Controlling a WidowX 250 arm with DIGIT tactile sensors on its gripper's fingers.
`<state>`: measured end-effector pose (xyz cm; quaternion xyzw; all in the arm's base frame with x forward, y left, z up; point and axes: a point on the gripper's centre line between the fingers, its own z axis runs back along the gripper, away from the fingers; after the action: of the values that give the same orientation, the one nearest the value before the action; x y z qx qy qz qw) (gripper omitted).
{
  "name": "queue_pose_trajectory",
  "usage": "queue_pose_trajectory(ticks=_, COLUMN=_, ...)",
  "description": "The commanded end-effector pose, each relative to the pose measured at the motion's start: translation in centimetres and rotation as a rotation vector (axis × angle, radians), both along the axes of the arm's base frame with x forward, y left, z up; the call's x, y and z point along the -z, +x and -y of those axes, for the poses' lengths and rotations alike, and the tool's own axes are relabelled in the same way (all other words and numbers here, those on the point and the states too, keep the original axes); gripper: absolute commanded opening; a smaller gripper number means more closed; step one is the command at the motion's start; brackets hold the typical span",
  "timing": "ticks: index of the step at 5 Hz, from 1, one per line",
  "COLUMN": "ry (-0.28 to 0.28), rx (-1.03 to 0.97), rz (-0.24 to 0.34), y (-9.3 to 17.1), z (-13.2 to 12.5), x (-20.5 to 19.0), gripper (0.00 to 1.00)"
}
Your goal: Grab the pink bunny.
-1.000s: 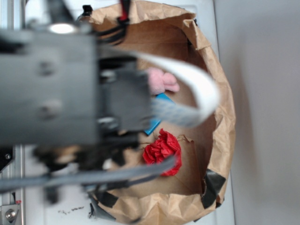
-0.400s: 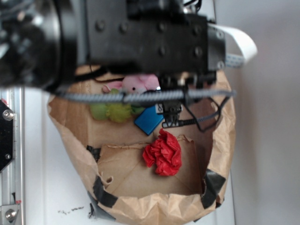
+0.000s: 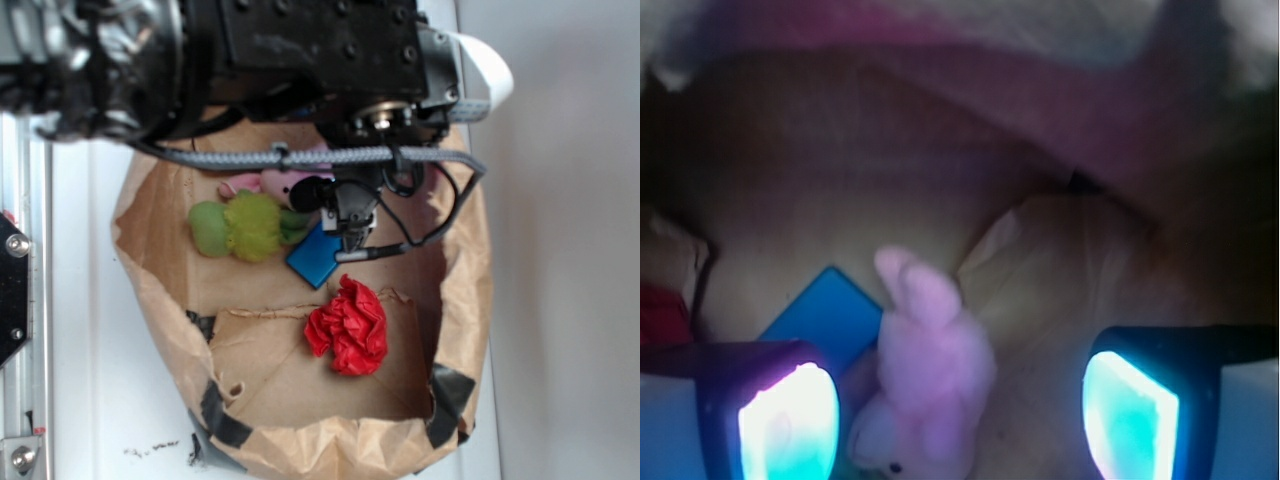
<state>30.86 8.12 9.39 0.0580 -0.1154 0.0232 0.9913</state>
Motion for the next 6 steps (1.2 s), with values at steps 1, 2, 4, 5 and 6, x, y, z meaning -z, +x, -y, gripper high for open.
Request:
queue_pose_trajectory(ticks=1, ry=-0.072, rx=0.016, rz=0.003, y=0.6, z=1.1, x=-2.4, gripper=1.0)
queue_pose_trajectory(ticks=2, ry=-0.06, rx=0.015, rz=0.007, y=0.8, z=1.0, x=-2.0, gripper=1.0)
queue_pose_trajectory(ticks=4, ry=0.059, rx=0.129, rz=0.107, y=0.1, z=0.8, x=0.0, gripper=1.0)
queue_pose_trajectory(ticks=5, ry=0.041, rx=0.13, rz=0.092, y=0.6, z=0.6, x=-0.1, gripper=1.0)
queue_pose_trajectory(ticks=6, ry=0.05, rx=0.158, rz=0.081, y=0.6, z=0.9, x=0.6, gripper=1.0)
